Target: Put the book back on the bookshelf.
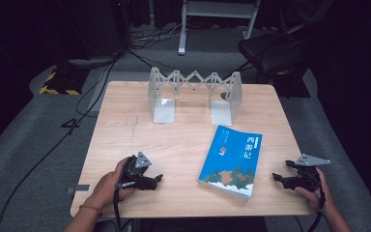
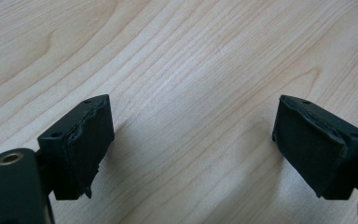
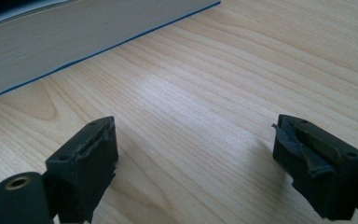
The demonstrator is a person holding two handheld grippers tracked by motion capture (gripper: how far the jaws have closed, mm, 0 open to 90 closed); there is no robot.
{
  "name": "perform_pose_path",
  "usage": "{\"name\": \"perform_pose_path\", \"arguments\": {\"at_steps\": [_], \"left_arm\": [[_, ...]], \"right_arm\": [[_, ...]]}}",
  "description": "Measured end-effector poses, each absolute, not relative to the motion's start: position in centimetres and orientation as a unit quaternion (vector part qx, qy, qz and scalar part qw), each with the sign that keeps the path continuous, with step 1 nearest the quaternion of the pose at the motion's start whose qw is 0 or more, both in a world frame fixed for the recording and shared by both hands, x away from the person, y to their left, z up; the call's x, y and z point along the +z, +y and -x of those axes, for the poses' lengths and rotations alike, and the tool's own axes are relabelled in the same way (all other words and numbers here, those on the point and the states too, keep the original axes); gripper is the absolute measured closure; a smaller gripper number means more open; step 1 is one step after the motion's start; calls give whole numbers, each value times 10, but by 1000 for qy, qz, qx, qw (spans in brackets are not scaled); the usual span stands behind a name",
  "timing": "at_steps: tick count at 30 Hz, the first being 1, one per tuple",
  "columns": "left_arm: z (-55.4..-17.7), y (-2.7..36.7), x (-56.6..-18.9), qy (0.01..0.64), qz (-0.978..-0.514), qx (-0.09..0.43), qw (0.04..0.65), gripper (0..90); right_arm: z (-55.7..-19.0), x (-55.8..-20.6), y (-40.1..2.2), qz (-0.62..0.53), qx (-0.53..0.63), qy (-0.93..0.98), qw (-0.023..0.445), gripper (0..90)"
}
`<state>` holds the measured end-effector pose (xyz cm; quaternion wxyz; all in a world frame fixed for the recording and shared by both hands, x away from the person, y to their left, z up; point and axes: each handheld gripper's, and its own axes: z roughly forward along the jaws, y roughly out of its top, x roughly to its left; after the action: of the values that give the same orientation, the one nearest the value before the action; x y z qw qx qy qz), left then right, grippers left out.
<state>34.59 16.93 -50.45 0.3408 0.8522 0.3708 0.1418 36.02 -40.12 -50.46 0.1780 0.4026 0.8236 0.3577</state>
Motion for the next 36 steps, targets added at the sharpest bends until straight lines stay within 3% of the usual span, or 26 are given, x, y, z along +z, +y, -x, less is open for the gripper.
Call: {"name": "perform_pose_path", "arguments": {"at_steps": [14, 23, 26, 36], "left_arm": [[-346, 140, -505, 305, -879, 112, 349, 102], [-332, 141, -505, 291, -884, 107, 350, 102], [-329, 141, -505, 295, -882, 109, 350, 103], [-330, 142, -505, 282, -887, 103, 351, 98]], "right_arm": [[-362, -505, -393, -403, 358, 823, 181, 142], [-370, -503, -378, -360, 357, 848, 155, 137], [-369, -501, -371, -333, 363, 859, 140, 199], [-365, -496, -345, -295, 368, 874, 121, 202]]}}
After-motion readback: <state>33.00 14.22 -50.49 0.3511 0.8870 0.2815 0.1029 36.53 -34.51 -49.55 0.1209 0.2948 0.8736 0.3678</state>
